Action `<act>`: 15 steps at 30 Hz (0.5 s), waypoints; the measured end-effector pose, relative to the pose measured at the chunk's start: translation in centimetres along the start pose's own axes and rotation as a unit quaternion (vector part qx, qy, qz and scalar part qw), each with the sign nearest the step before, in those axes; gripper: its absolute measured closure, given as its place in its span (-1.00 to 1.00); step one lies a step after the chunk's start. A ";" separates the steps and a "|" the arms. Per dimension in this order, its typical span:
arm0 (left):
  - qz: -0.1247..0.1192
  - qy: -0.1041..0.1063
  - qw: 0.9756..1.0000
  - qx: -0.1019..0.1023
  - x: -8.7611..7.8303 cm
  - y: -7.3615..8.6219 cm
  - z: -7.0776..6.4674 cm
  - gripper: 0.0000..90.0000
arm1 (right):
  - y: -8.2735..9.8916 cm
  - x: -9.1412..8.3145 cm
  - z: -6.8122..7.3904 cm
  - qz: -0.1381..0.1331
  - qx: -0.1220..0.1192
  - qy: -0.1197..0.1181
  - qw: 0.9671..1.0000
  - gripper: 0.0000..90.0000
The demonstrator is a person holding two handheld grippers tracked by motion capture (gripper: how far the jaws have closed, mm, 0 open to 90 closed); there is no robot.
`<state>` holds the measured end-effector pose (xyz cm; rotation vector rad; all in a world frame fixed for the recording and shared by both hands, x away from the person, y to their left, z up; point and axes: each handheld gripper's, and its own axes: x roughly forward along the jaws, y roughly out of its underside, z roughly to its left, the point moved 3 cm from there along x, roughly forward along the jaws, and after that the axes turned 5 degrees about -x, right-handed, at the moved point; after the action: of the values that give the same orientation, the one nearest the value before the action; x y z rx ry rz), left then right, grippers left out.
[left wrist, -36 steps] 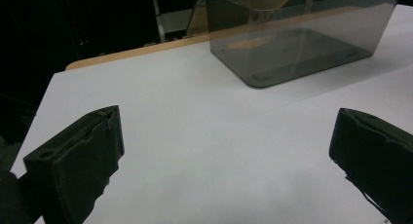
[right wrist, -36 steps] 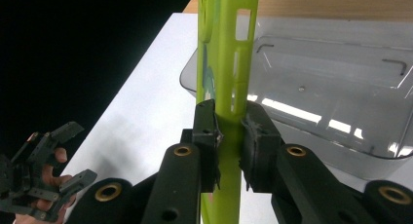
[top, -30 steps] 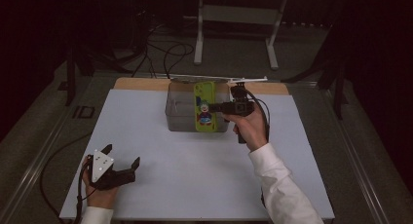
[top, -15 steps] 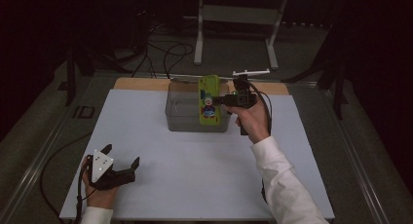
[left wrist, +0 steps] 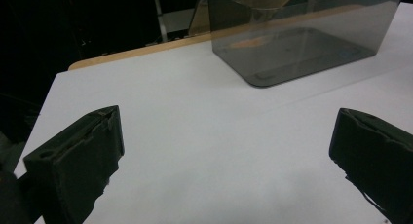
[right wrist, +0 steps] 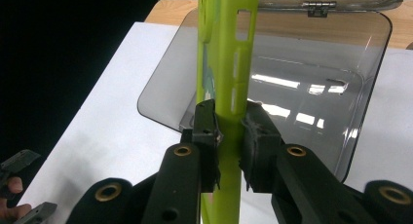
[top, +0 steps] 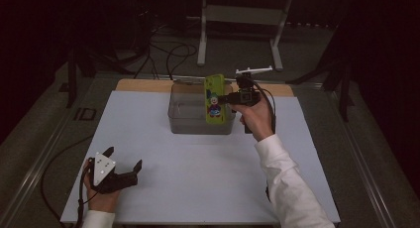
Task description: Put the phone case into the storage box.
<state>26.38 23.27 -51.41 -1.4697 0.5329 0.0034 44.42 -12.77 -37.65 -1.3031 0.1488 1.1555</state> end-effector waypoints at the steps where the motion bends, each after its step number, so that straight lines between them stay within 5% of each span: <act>1: 0.000 0.000 1.000 0.000 0.0 0.0 0.0 -1.00 | -0.1 0.0 0.0 0.000 0.000 0.002 1.000 0.75; 15: -0.001 0.000 1.000 0.000 0.0 0.0 0.0 -1.00 | -0.9 0.4 -0.6 0.004 0.013 0.017 1.000 0.75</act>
<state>26.39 23.29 -51.40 -1.4704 0.5308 0.0026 45.61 -12.91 -37.47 -1.3004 0.1943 1.1341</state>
